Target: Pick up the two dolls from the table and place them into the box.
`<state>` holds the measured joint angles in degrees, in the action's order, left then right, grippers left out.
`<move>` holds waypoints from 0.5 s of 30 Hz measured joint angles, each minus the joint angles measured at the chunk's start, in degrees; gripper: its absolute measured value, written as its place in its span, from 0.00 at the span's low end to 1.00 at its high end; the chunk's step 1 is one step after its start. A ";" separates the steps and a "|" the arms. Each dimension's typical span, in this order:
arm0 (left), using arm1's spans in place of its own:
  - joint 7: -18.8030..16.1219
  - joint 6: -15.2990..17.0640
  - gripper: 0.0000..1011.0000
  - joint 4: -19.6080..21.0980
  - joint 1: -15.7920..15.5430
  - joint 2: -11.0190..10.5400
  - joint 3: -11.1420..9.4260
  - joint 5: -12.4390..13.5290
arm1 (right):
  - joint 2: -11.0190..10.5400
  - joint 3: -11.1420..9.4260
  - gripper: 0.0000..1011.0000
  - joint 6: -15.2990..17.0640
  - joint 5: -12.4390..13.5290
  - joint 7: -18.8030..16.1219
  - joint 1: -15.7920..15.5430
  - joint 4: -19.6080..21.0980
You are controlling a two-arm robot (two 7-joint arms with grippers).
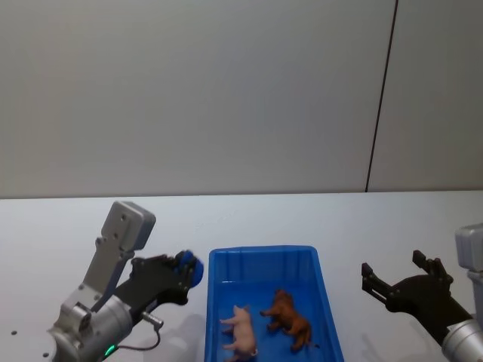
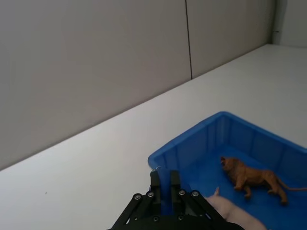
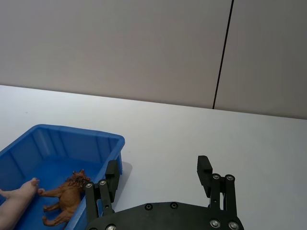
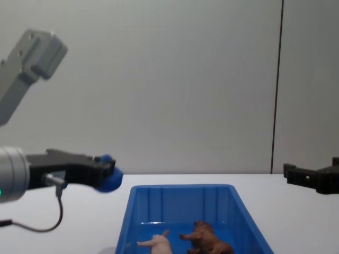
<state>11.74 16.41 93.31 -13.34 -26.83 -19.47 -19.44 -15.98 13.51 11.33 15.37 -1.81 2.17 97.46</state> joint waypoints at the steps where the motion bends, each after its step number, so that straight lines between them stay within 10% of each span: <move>1: 0.44 -0.26 0.11 0.12 -0.10 0.03 0.02 0.00 | 0.00 0.00 0.99 0.00 0.00 0.00 0.00 0.00; 15: 9.60 -4.31 0.05 0.73 -2.54 1.53 -0.33 -1.27 | 0.00 0.00 0.99 0.00 0.00 0.00 0.00 0.00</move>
<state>21.34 12.11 94.04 -15.87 -25.31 -19.80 -20.71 -15.98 13.51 11.33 15.37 -1.81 2.18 97.46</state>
